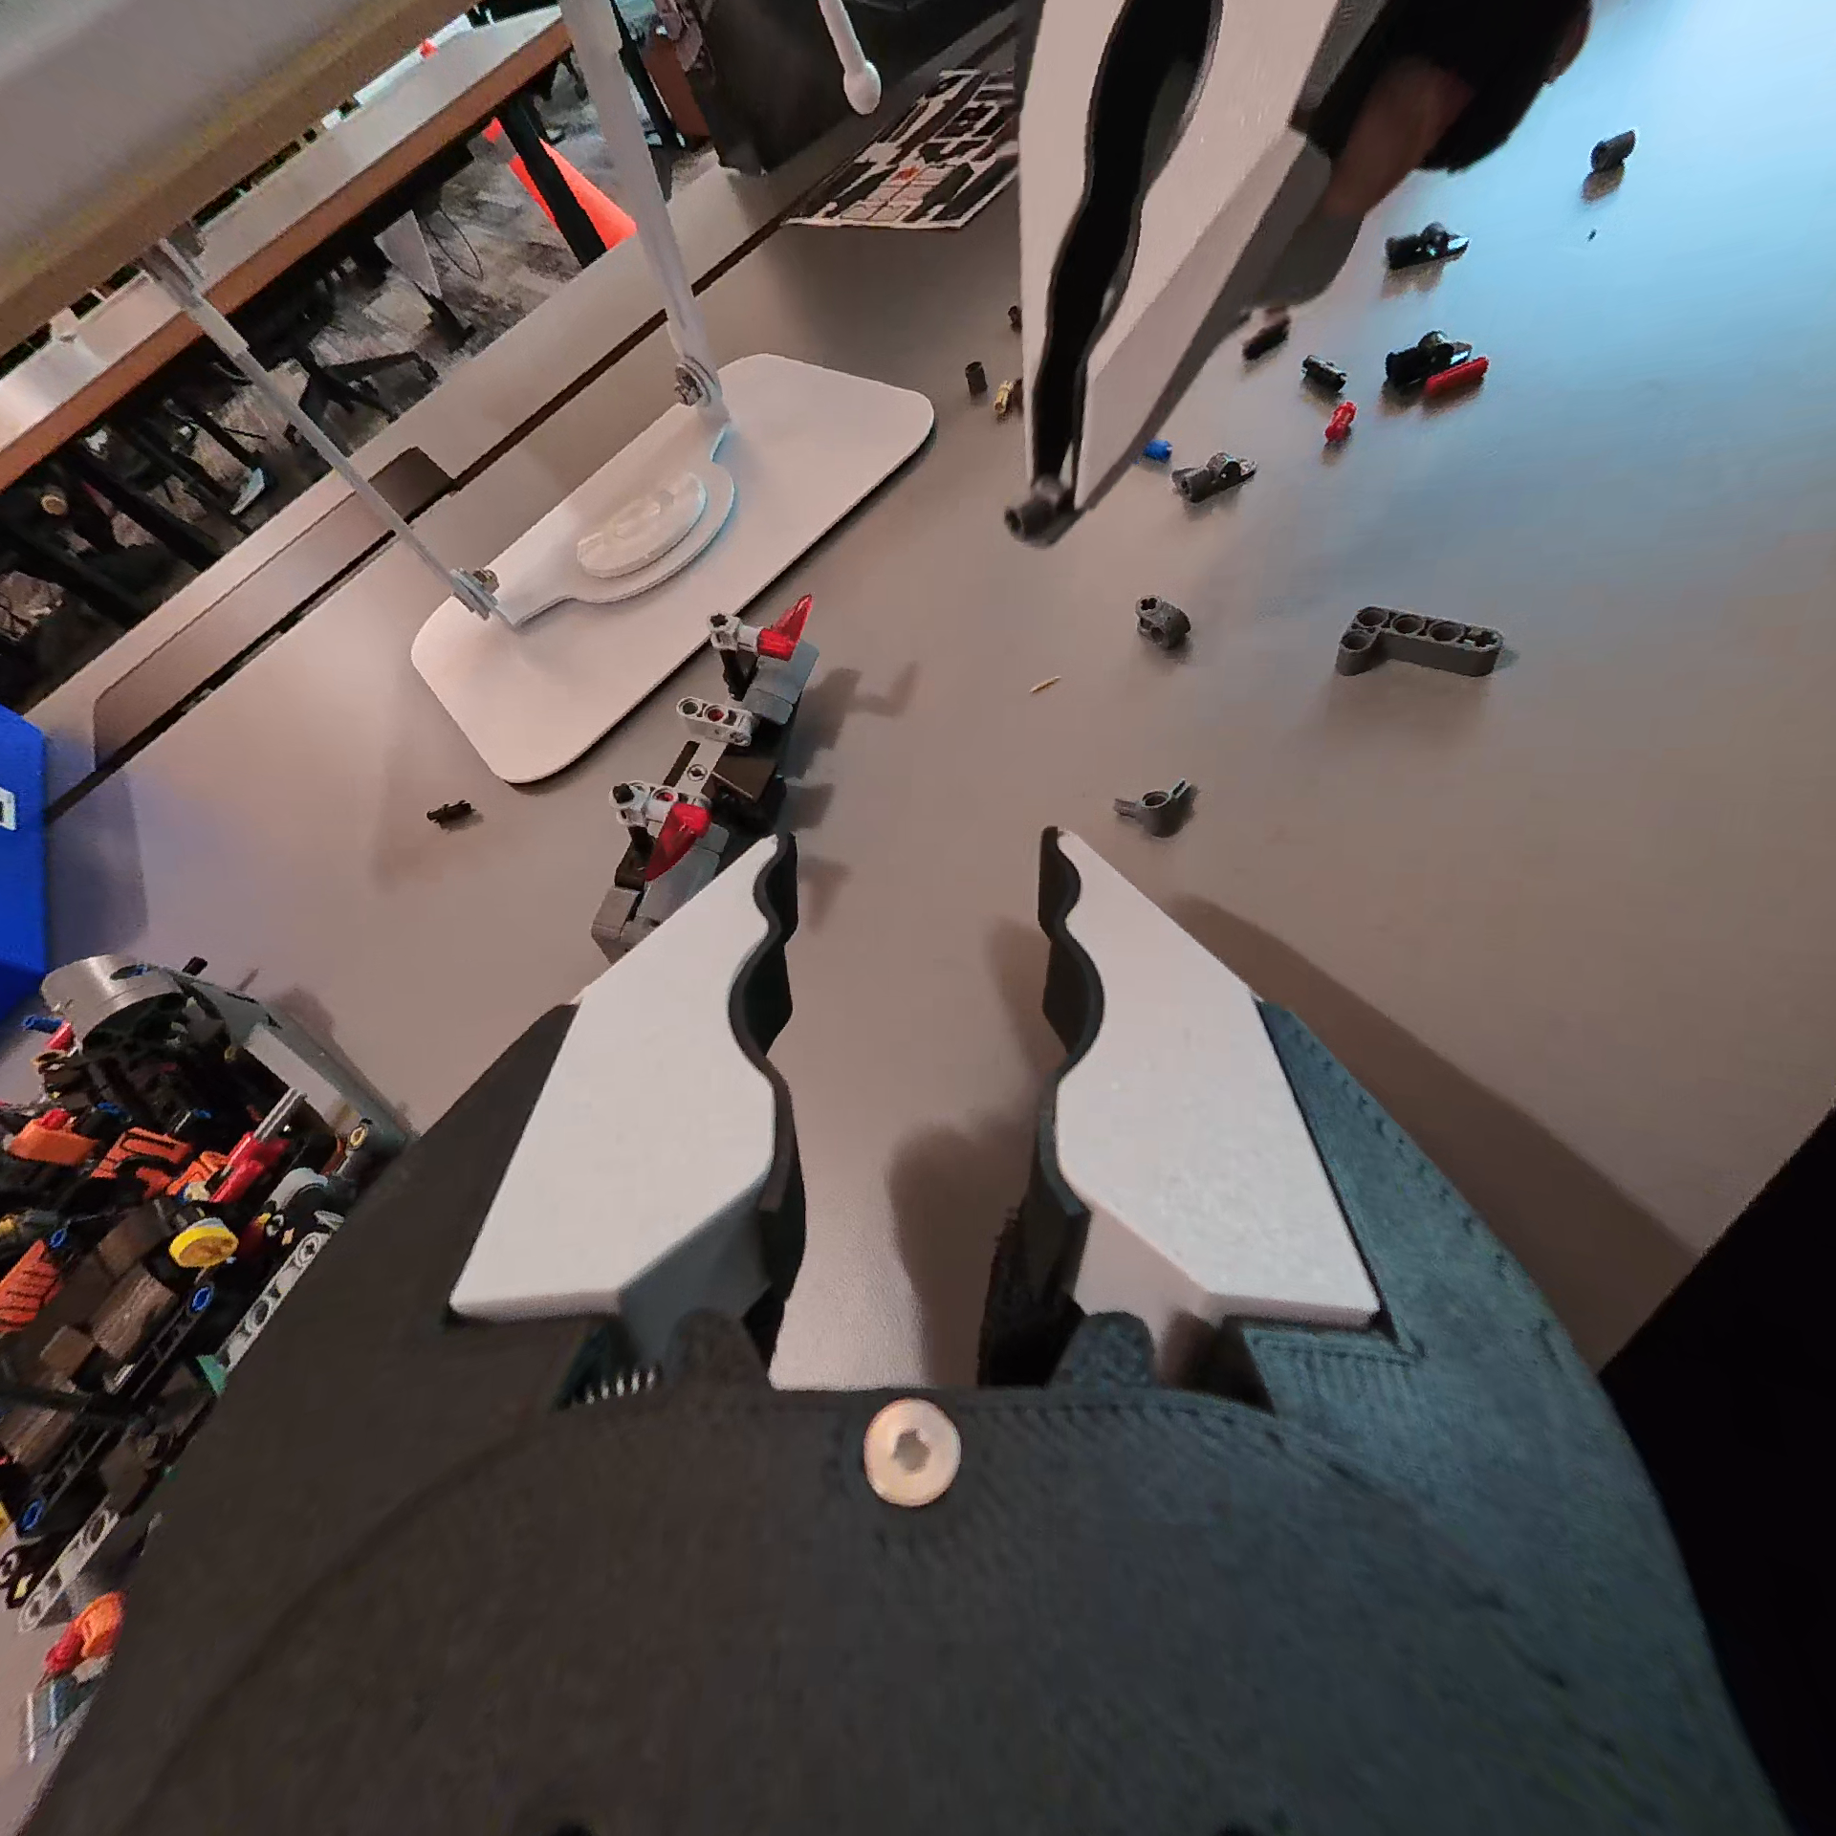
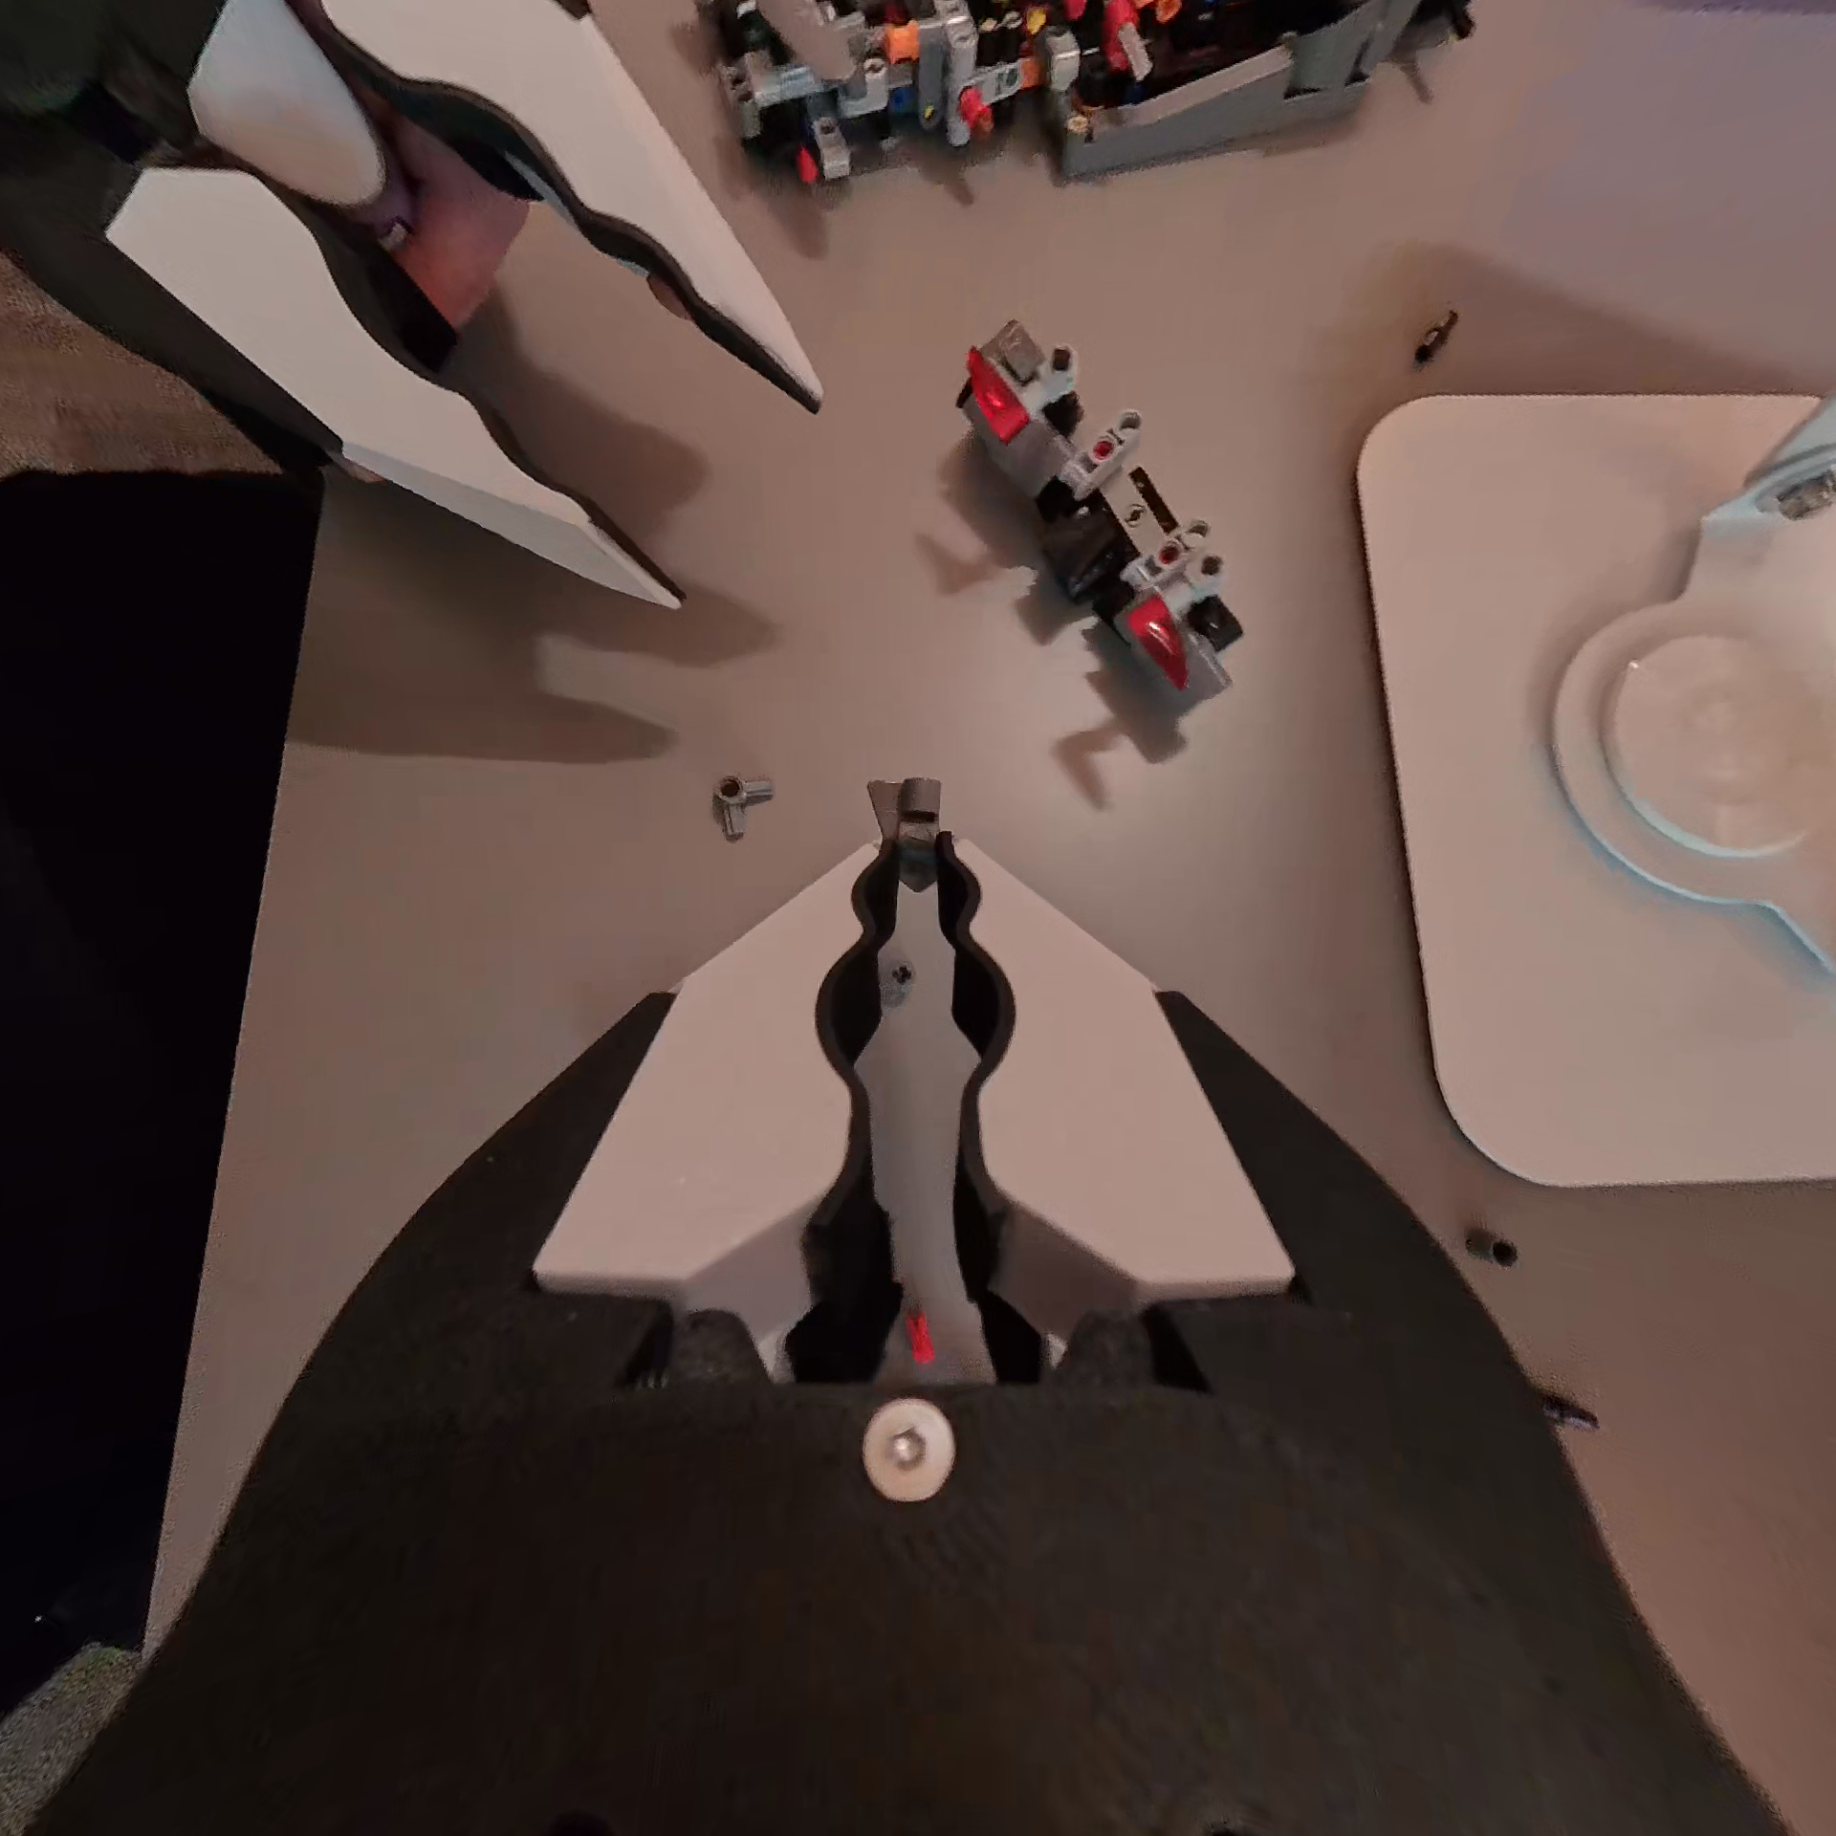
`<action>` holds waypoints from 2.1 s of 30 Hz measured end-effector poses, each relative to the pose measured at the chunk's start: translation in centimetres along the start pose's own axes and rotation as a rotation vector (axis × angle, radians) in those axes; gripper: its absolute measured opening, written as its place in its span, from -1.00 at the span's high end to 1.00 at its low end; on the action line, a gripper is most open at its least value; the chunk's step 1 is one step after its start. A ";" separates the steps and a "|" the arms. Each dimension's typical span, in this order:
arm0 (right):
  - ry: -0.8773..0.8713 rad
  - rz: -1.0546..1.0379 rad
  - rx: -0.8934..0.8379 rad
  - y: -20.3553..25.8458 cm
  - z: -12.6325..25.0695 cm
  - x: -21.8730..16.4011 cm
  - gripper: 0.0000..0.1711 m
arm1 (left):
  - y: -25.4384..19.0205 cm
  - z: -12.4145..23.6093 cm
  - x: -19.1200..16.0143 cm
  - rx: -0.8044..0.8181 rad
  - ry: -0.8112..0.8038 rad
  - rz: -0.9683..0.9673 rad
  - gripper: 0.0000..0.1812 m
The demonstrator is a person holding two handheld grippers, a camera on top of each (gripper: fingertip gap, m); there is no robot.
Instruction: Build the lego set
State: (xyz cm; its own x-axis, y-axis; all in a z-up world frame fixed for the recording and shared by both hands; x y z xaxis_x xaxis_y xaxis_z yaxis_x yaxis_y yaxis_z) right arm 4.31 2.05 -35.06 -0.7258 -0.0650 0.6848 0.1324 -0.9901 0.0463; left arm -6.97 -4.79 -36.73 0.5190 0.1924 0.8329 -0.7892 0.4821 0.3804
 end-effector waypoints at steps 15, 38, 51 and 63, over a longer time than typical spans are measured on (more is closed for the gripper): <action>0.136 0.018 0.047 0.3 -5.9 1.0 0.64 | 1.4 0.3 -1.1 0.037 0.025 0.027 0.51; 0.054 -0.183 -0.124 -1.8 5.5 -7.8 0.68 | 1.7 0.1 -1.2 0.038 0.028 0.019 0.52; 0.119 -0.204 -0.112 -1.2 1.4 -8.3 0.90 | 1.5 -0.2 -1.2 0.048 0.039 -0.009 0.53; 0.026 -0.215 -0.075 -1.0 2.3 -6.2 0.93 | 0.2 0.0 2.0 0.028 -0.042 -0.141 0.56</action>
State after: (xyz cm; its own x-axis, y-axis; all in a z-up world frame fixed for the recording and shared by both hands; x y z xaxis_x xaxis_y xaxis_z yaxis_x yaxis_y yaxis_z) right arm 10.25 3.69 -37.63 -0.7492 0.1461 0.6461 -0.0768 -0.9879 0.1344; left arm -6.06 -4.31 -35.02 0.6116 0.0877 0.7863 -0.7185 0.4775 0.5056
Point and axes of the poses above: each gripper's, where its closed fingertips meet, z back along the fingers, x out of its top, y = z × x across the jaws, the point moved 4 cm from there along z, back along the fingers, and after that the axes turned 6 degrees about x, right-handed, at the moved point
